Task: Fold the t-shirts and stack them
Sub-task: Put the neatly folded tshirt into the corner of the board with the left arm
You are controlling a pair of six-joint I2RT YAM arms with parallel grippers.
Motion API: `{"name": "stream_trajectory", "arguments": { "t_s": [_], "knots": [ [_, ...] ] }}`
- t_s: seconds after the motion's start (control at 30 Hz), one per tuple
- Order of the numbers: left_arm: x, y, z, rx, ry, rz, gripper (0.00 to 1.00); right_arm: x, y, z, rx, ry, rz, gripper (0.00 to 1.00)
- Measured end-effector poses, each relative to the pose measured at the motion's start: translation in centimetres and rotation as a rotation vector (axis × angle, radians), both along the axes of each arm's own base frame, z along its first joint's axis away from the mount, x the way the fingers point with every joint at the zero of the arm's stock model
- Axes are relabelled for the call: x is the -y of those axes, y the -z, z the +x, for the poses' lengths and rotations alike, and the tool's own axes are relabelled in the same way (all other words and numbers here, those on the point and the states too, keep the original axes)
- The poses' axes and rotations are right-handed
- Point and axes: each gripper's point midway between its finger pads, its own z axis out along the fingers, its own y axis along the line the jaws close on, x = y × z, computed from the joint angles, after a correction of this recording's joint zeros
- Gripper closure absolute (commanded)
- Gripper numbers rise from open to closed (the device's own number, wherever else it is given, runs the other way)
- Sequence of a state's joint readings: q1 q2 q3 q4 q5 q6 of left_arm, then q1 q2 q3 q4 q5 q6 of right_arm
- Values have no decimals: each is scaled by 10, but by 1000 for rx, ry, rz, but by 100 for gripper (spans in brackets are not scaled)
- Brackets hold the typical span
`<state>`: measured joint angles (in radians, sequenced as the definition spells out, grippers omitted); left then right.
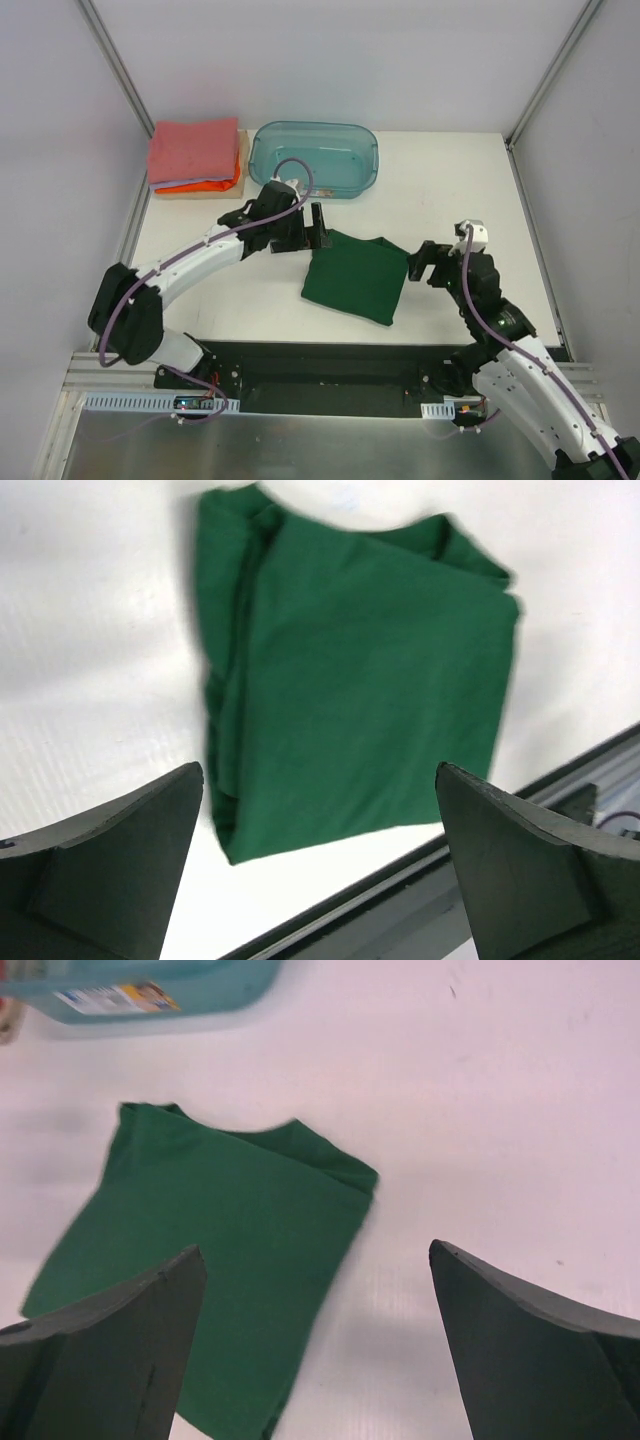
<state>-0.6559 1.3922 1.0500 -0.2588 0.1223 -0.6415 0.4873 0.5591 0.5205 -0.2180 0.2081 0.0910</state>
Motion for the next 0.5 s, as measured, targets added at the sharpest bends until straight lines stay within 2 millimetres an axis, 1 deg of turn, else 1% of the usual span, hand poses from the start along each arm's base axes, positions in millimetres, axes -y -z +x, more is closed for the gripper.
{"name": "stream_trajectory", "arguments": {
  "t_s": [0.07, 0.13, 0.17, 0.27, 0.37, 0.43, 0.5],
  "knots": [
    [-7, 28, 4, -74, -9, 33, 1, 9, 24, -7, -42, 29, -26, 4],
    [-11, 58, 7, -153, -18, 70, 1, 13, 39, -11, -74, 42, -44, 4],
    [-12, 72, 7, -187, -20, 86, 1, 15, 44, -13, -87, 43, -52, 4],
    [-9, 102, 3, -263, -3, 109, 2, 15, 50, -13, -113, 45, -67, 4],
    [-2, 120, -2, -319, 25, 101, 5, 15, 62, -14, -167, 44, -97, 4],
    [6, 117, 1, -313, 45, 67, 9, 15, 70, -14, -202, 42, -115, 4],
    [13, 118, 3, -317, 63, 41, 12, 16, 75, -16, -225, 41, -129, 4]
  ]
}}
